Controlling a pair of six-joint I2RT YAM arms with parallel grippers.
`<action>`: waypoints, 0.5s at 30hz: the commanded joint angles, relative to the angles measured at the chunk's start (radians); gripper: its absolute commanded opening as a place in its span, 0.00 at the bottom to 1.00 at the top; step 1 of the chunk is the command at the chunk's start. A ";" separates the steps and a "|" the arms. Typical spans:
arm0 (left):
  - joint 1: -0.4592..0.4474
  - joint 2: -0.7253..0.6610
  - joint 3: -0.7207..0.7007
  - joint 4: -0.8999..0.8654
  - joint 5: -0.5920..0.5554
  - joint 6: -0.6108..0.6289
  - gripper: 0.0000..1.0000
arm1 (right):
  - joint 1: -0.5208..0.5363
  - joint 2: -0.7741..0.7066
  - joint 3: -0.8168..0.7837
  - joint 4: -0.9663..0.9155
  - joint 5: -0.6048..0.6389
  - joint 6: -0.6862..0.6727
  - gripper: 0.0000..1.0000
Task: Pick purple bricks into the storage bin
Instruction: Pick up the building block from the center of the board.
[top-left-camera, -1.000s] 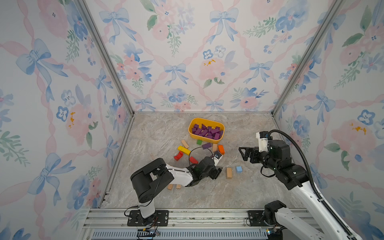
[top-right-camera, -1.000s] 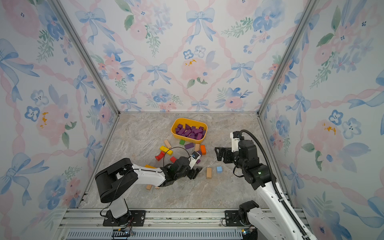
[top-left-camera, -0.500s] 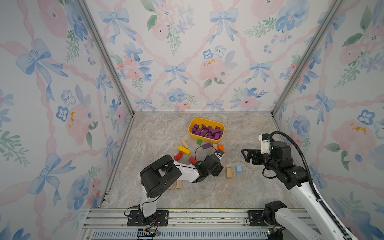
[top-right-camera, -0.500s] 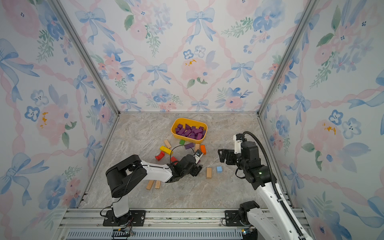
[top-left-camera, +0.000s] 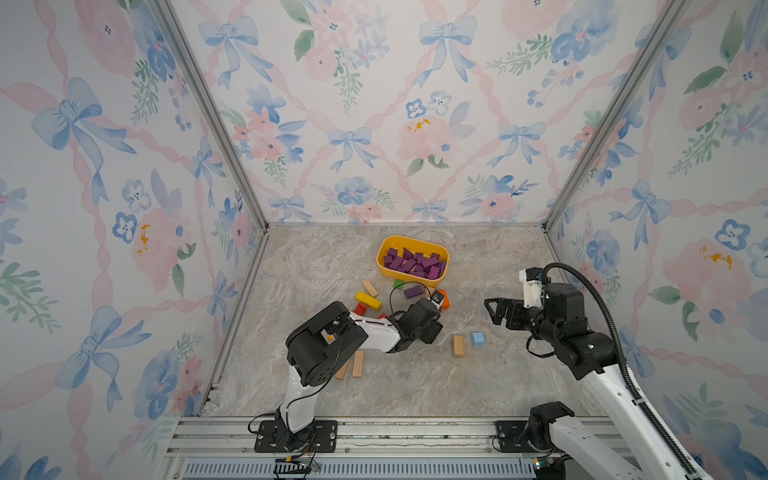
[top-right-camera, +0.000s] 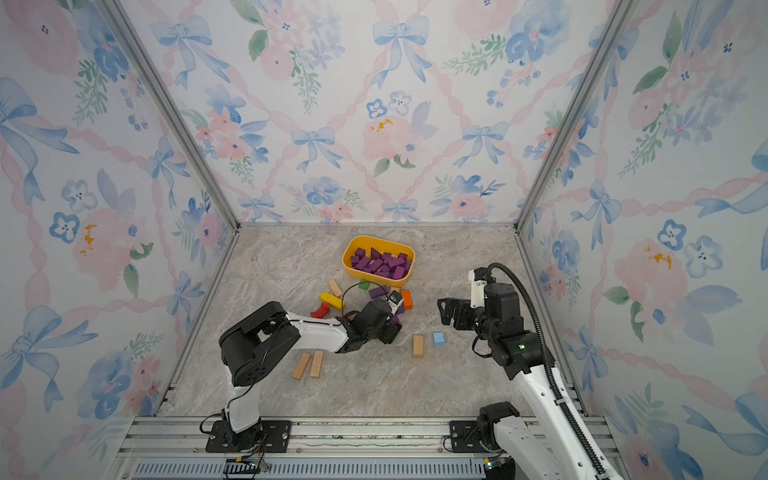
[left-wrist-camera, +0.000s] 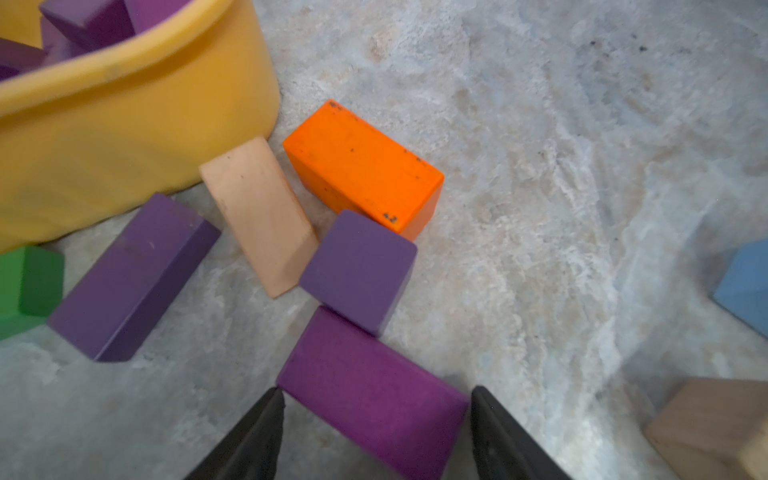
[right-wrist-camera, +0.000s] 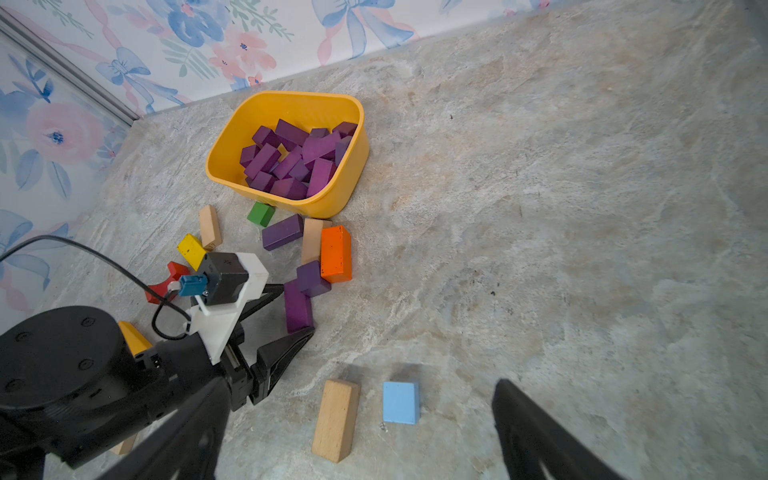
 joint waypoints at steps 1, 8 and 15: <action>0.015 0.037 0.027 -0.060 0.050 0.028 0.71 | -0.010 0.007 -0.009 -0.031 -0.009 -0.014 0.97; 0.025 0.062 0.043 -0.076 0.058 0.055 0.66 | -0.012 0.020 -0.005 -0.031 -0.007 -0.009 0.97; 0.025 0.074 0.041 -0.083 0.052 0.073 0.46 | -0.011 0.036 0.003 -0.037 -0.007 -0.008 0.97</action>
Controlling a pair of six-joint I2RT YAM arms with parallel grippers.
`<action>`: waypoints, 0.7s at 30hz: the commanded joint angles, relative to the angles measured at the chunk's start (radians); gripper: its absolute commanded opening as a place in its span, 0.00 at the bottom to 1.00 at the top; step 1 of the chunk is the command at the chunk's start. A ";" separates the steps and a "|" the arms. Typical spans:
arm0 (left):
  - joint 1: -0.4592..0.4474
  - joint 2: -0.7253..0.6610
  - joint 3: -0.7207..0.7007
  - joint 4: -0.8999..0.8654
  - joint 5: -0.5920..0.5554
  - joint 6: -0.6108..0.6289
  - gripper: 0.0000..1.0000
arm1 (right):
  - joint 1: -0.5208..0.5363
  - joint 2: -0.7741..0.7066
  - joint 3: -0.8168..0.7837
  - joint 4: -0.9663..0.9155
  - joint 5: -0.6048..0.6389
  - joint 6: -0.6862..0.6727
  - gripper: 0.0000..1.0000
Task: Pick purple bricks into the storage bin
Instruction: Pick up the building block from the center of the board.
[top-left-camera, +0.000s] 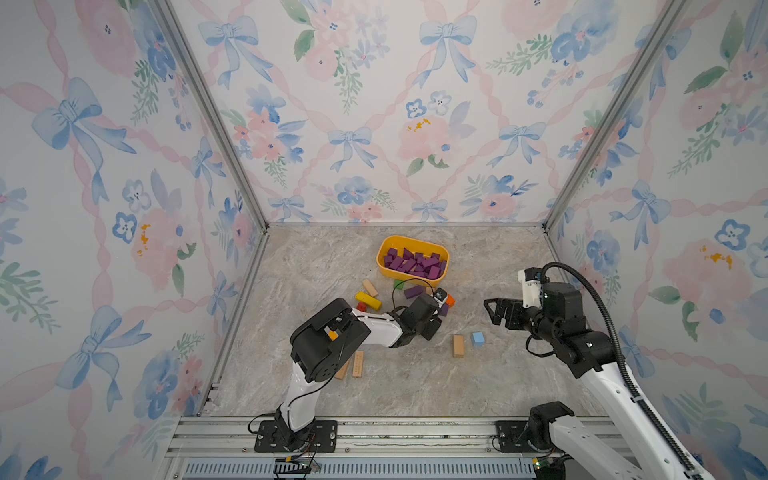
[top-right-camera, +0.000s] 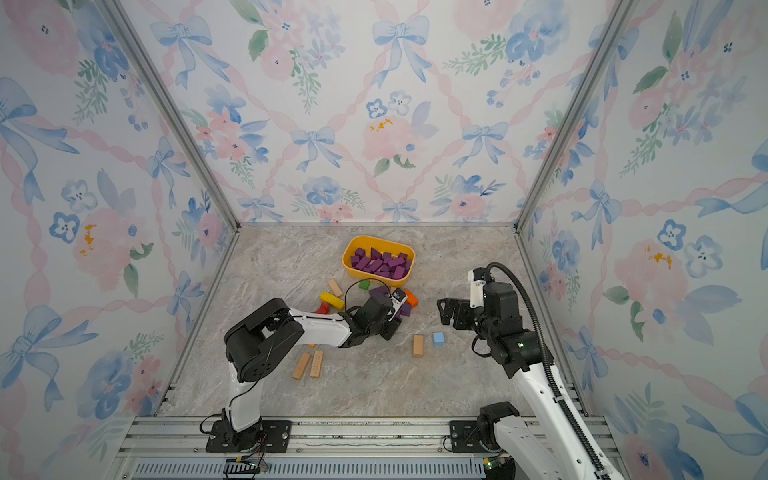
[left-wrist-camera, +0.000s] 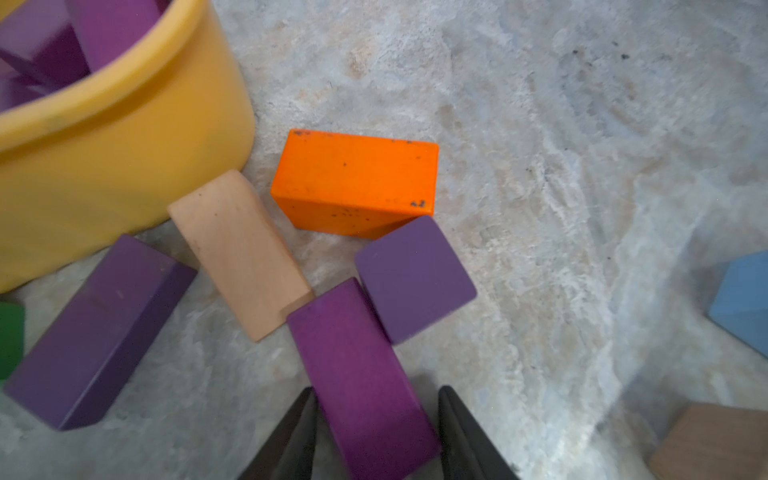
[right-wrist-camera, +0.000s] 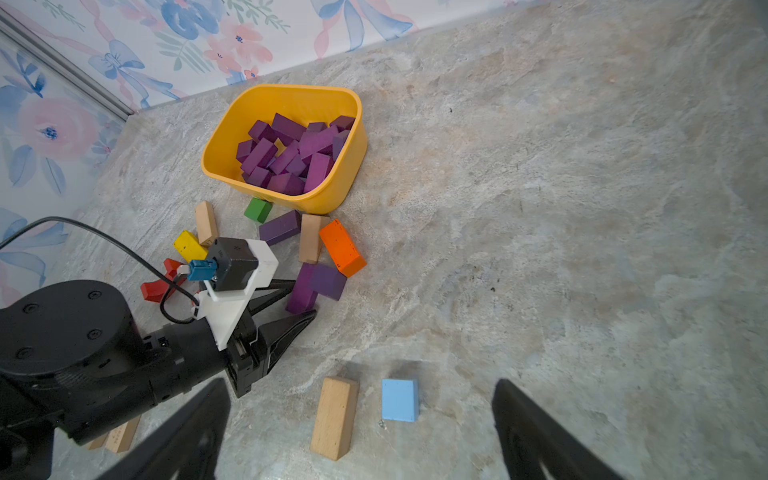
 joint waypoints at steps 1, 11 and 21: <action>0.007 0.041 -0.011 -0.069 0.000 0.028 0.45 | -0.012 0.022 0.004 -0.031 -0.007 -0.009 0.97; 0.006 0.024 -0.026 -0.067 -0.010 0.006 0.34 | -0.012 0.034 -0.001 -0.031 0.002 -0.002 0.97; 0.005 -0.020 -0.039 -0.054 -0.046 -0.001 0.27 | -0.013 0.048 -0.004 -0.024 0.005 0.000 0.97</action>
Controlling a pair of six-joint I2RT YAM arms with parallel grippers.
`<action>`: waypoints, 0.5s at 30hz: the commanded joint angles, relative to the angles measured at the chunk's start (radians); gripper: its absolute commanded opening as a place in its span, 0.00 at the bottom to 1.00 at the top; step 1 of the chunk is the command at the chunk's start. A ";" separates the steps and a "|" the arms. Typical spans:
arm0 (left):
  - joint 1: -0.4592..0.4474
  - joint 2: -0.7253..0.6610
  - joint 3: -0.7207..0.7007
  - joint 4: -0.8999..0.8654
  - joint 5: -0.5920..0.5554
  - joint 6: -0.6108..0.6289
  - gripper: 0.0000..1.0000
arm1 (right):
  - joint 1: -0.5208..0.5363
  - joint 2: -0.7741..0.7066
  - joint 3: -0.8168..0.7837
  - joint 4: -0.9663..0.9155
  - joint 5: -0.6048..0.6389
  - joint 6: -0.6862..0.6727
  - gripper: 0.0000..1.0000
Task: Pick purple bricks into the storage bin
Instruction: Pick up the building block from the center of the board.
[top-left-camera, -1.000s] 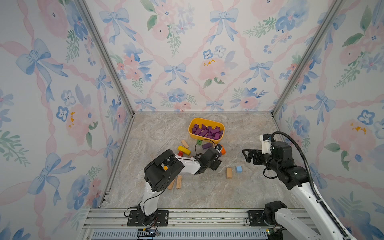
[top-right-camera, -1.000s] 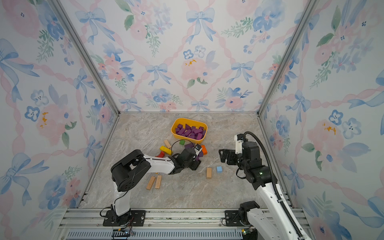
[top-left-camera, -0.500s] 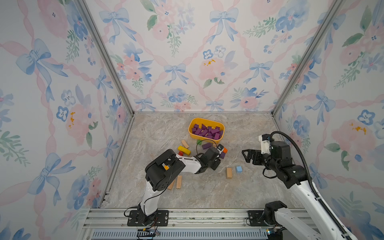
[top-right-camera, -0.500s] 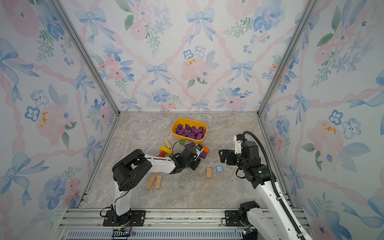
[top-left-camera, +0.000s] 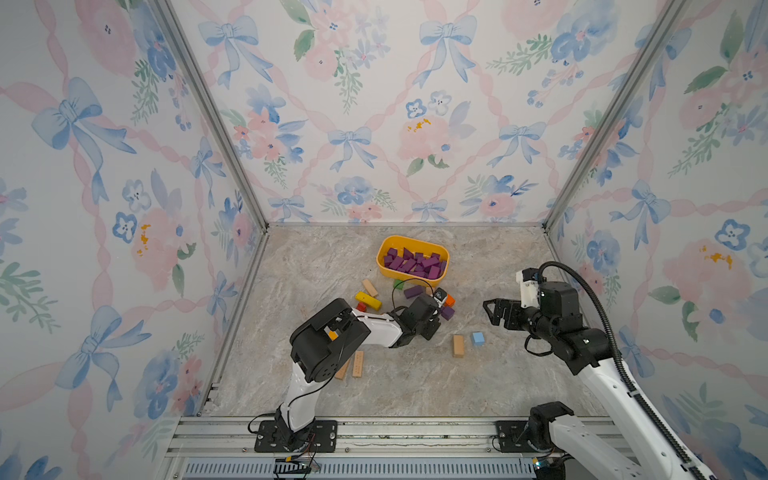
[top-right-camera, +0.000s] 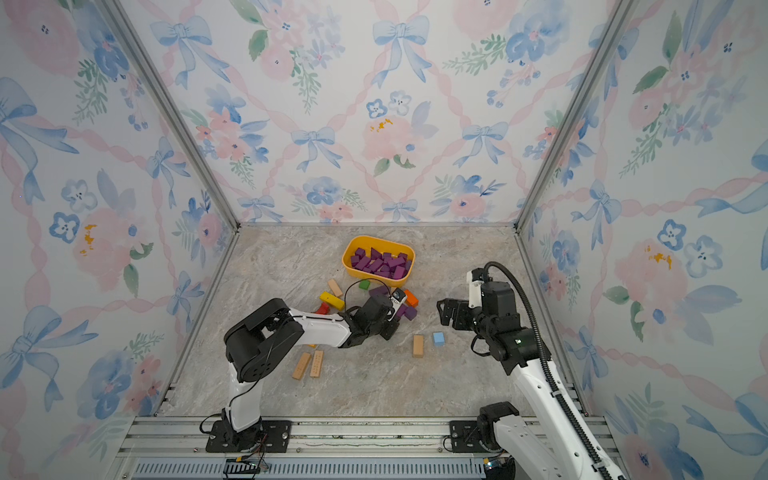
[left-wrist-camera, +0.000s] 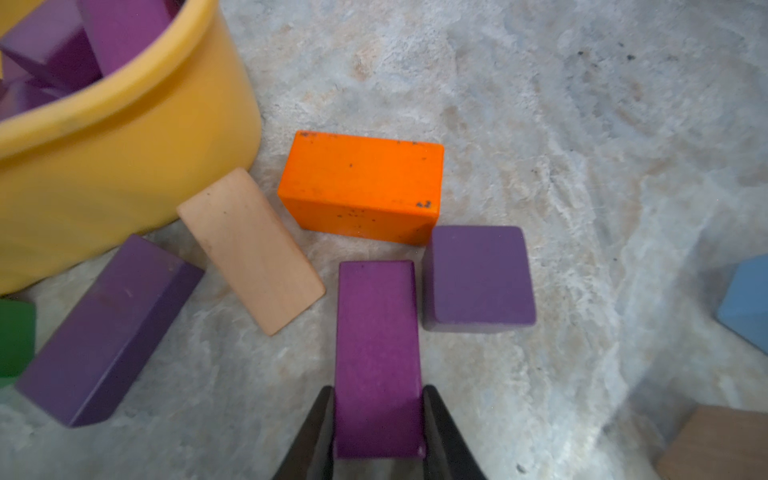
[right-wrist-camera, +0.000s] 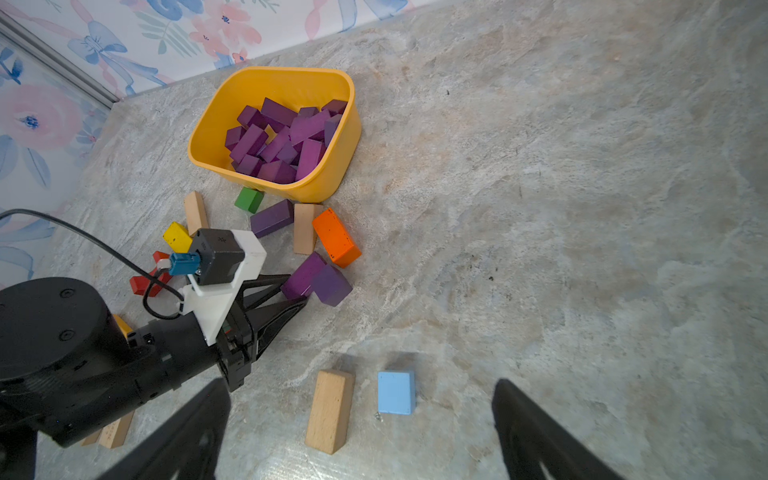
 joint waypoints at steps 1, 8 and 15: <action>0.005 -0.023 -0.032 -0.061 -0.034 -0.002 0.27 | -0.011 0.022 -0.004 -0.016 0.005 -0.001 0.97; 0.006 -0.091 -0.041 -0.060 -0.064 -0.004 0.27 | -0.015 0.032 -0.003 -0.016 0.005 0.000 0.97; 0.010 -0.168 -0.025 -0.060 -0.102 -0.008 0.27 | -0.021 0.028 -0.007 0.006 0.001 0.003 0.97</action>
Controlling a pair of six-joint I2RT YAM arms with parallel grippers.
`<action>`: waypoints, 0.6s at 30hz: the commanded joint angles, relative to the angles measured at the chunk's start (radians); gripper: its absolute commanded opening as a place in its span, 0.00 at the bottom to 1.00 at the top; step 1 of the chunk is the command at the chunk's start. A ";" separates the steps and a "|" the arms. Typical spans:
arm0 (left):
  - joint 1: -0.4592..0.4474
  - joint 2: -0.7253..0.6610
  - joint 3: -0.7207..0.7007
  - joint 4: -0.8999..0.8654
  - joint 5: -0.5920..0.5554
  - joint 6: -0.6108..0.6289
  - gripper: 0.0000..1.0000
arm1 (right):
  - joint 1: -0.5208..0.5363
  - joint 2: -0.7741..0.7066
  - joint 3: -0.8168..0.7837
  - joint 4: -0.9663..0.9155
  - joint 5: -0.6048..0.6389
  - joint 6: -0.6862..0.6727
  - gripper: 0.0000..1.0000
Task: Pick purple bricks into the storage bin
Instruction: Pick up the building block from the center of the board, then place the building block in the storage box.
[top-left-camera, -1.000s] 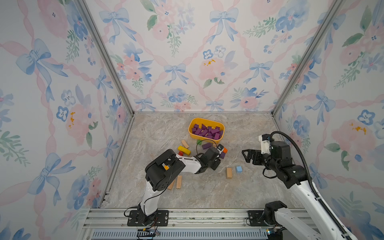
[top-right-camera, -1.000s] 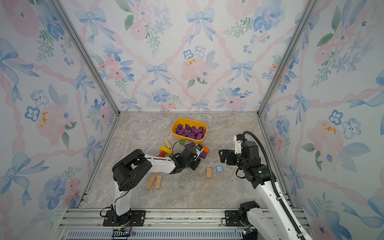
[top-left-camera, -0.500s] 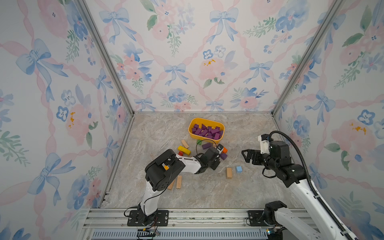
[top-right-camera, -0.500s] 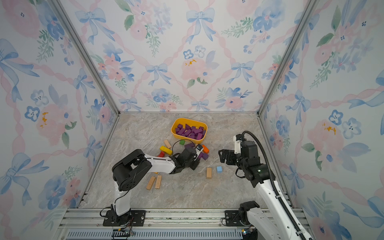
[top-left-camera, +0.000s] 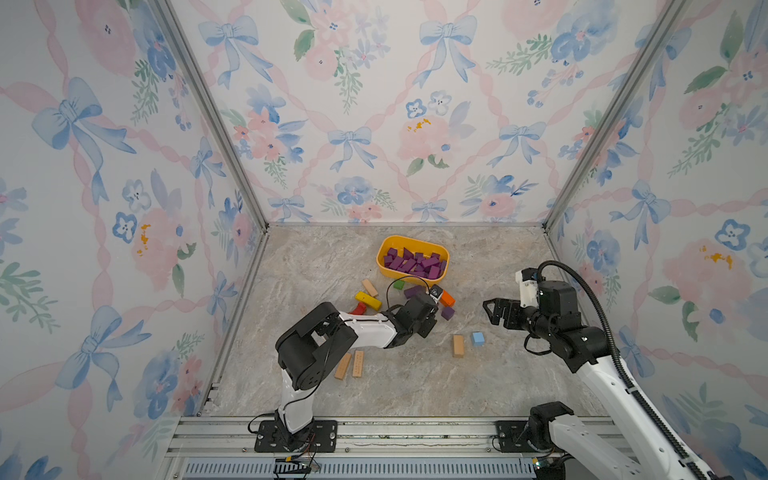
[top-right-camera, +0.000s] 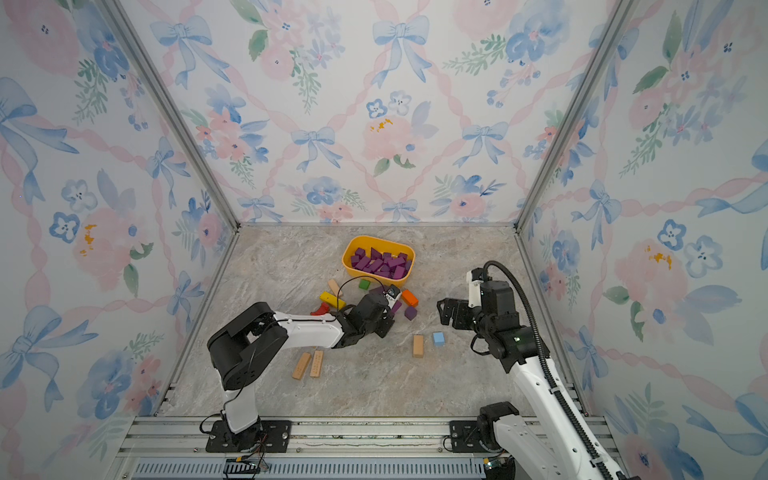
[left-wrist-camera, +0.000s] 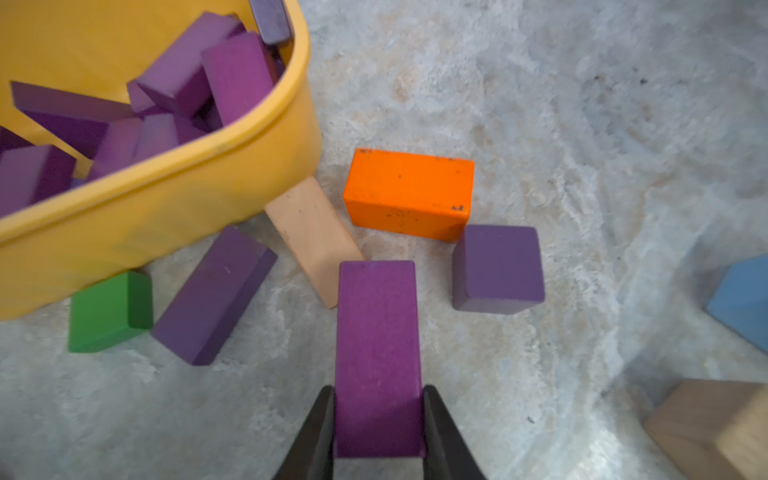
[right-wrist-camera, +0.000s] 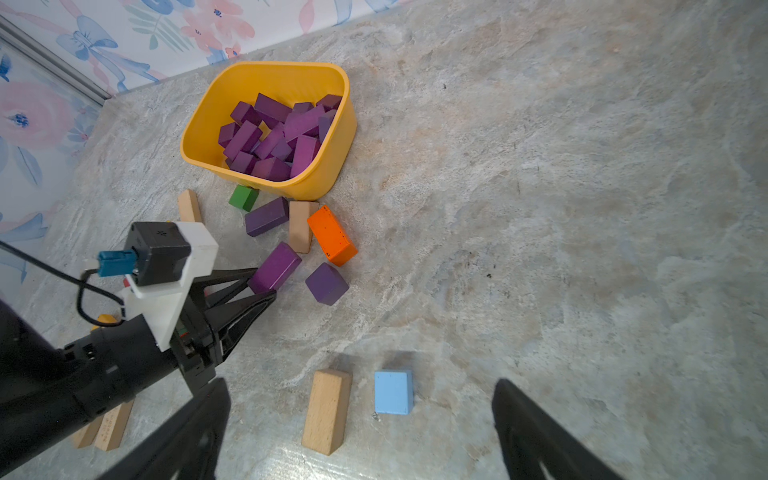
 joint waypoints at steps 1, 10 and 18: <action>0.010 -0.055 0.015 -0.003 -0.039 -0.008 0.27 | -0.014 0.016 -0.004 0.003 0.000 0.002 0.97; 0.078 -0.053 0.122 -0.004 -0.076 -0.023 0.27 | -0.019 0.035 -0.011 0.022 -0.020 0.005 0.97; 0.160 0.038 0.267 -0.005 -0.067 -0.007 0.27 | -0.022 0.068 -0.015 0.021 -0.036 0.007 0.97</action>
